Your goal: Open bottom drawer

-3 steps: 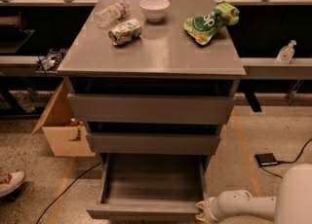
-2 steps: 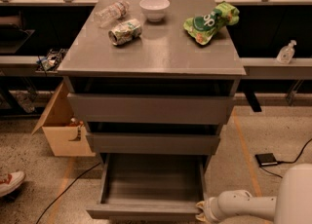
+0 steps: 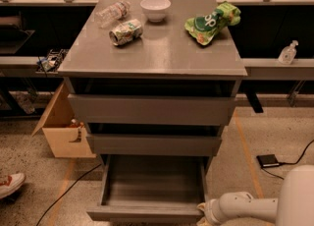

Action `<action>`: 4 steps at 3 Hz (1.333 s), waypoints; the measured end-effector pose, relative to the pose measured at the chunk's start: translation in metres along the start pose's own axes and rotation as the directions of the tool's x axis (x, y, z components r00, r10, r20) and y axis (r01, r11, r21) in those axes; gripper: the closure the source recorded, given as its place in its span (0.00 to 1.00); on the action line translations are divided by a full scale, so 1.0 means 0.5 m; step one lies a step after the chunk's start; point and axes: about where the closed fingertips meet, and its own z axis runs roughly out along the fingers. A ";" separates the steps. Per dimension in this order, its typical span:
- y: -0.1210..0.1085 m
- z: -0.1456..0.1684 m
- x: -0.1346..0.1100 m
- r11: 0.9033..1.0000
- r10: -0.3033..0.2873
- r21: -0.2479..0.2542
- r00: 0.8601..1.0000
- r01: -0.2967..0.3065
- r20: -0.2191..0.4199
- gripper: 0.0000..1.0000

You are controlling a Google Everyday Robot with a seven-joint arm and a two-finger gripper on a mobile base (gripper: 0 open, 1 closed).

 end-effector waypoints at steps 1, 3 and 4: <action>0.000 0.000 0.000 1.000 0.000 0.000 1.000 0.000 0.000 0.36; 0.006 0.003 0.006 1.000 0.002 0.003 1.000 -0.002 -0.006 0.00; 0.010 -0.005 0.004 1.000 -0.010 0.012 1.000 0.010 -0.012 0.00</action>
Offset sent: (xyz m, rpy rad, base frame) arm 0.0030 -0.0061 -0.0048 0.0002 0.0050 -0.0175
